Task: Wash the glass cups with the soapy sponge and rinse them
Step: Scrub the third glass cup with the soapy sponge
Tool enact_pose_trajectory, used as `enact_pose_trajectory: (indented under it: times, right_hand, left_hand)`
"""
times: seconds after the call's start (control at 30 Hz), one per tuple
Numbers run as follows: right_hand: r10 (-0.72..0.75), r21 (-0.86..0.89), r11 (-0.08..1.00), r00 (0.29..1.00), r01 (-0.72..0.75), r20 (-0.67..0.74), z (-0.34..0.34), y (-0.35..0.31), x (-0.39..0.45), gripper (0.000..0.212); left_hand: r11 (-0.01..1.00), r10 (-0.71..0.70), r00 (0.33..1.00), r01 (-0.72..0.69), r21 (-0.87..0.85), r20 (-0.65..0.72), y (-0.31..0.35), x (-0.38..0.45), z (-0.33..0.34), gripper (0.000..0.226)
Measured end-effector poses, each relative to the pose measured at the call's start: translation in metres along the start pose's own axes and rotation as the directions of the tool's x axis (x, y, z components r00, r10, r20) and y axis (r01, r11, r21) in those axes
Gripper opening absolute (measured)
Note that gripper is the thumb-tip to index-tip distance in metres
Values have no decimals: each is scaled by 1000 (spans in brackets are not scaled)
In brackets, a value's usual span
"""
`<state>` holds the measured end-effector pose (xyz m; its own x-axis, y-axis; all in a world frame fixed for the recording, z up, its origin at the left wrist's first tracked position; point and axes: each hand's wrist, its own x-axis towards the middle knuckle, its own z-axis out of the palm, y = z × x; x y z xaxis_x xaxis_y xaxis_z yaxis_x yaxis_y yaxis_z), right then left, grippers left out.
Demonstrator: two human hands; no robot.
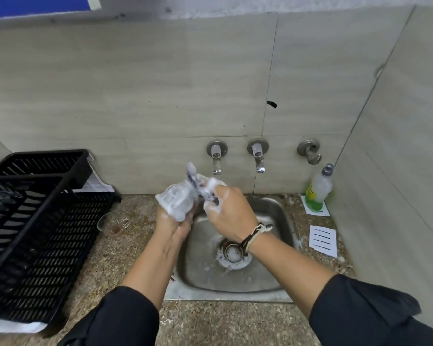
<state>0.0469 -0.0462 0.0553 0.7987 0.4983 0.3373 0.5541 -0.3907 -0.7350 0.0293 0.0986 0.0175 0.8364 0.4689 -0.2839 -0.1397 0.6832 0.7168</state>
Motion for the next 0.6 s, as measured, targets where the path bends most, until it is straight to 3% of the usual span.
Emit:
enact_pose_trajectory:
  times: [0.1,0.17,0.23,0.3,0.37,0.43,0.53,0.6]
  right_hand:
    - [-8,5,1000,1000,8,20,-6,7,-5,7]
    - [42,-50,998,999,-41,19,-7,13,1,12]
    - [18,-93,996,1000,-15,25,-7,18,-2,14]
    - [-7,-102,995,997,15,78,-7,22,-16,14]
    - [59,-48,997,989,-53,135,-9,28,-22,13]
    - [164,13,986,980,-166,117,-8,34,-22,17]
    - [315,167,934,949,-315,27,-7,47,-33,2]
    - [441,284,866,896,-412,-44,-16,67,-50,9]
  left_hand:
    - [997,-38,999,37,63,5,0,-4,-1,11]
    - [984,-71,994,83,160,-81,-9,-3,0,27]
    - [994,-81,980,93,58,-182,-4,1,-1,29]
    - [999,-28,996,32,44,-85,5,2,2,17]
    - [991,8,999,-13,133,36,6,-5,13,13]
    - [954,45,997,-62,292,65,2,-8,26,15]
    - [916,129,992,-126,380,18,-1,6,34,22]
    - [906,142,989,-113,409,-42,-9,14,31,24]
